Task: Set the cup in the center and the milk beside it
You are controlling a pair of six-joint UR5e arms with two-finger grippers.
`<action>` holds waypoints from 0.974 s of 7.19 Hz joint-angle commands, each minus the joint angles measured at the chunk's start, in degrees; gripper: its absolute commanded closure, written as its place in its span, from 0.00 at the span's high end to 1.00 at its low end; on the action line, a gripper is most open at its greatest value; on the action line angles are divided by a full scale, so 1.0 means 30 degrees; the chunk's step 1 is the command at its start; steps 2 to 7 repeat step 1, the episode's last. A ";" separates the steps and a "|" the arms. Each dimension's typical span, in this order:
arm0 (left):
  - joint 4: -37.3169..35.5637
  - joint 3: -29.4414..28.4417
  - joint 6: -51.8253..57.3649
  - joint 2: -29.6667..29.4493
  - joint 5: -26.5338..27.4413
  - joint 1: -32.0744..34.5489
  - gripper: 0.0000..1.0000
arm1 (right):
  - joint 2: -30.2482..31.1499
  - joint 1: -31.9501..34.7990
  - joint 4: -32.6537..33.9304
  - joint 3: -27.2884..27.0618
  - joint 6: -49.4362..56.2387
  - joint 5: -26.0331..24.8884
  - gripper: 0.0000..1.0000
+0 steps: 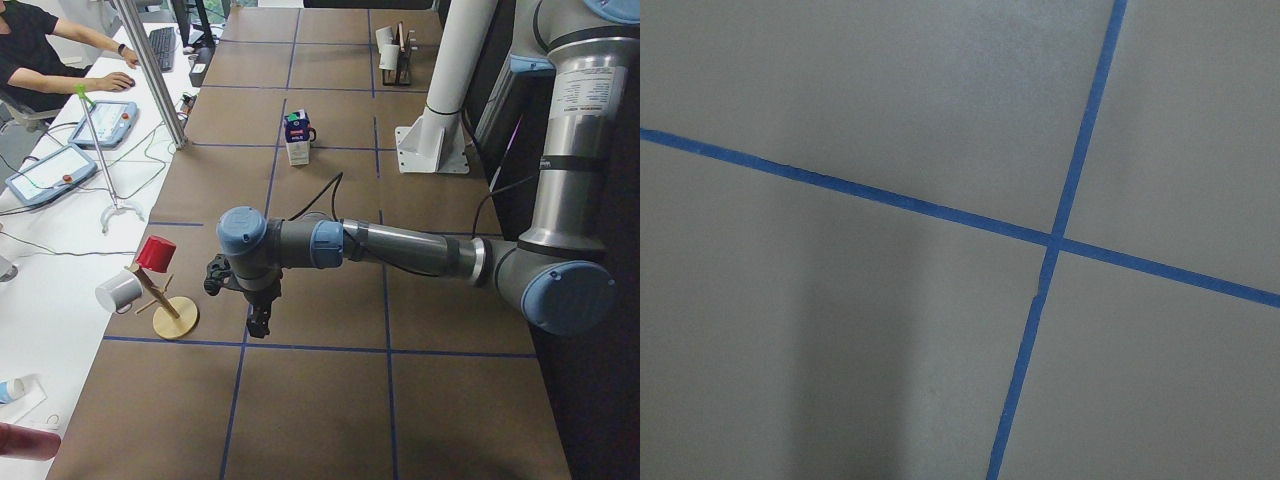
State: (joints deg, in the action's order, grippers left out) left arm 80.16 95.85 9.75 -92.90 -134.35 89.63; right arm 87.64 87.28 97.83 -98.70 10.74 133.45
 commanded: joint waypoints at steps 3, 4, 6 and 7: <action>-0.0001 0.0130 0.0001 0.0000 0.0047 0.0006 1.00 | 0.0054 0.0000 -0.0001 -0.0321 -0.0005 0.0049 1.00; -0.0001 0.0130 0.0001 0.0000 0.0047 0.0006 1.00 | 0.0054 0.0000 -0.0001 -0.0321 -0.0005 0.0049 1.00; -0.0001 0.0130 0.0001 0.0000 0.0047 0.0006 1.00 | 0.0054 0.0000 -0.0001 -0.0321 -0.0005 0.0049 1.00; -0.0001 0.0130 0.0001 0.0000 0.0047 0.0006 1.00 | 0.0054 0.0000 -0.0001 -0.0321 -0.0005 0.0049 1.00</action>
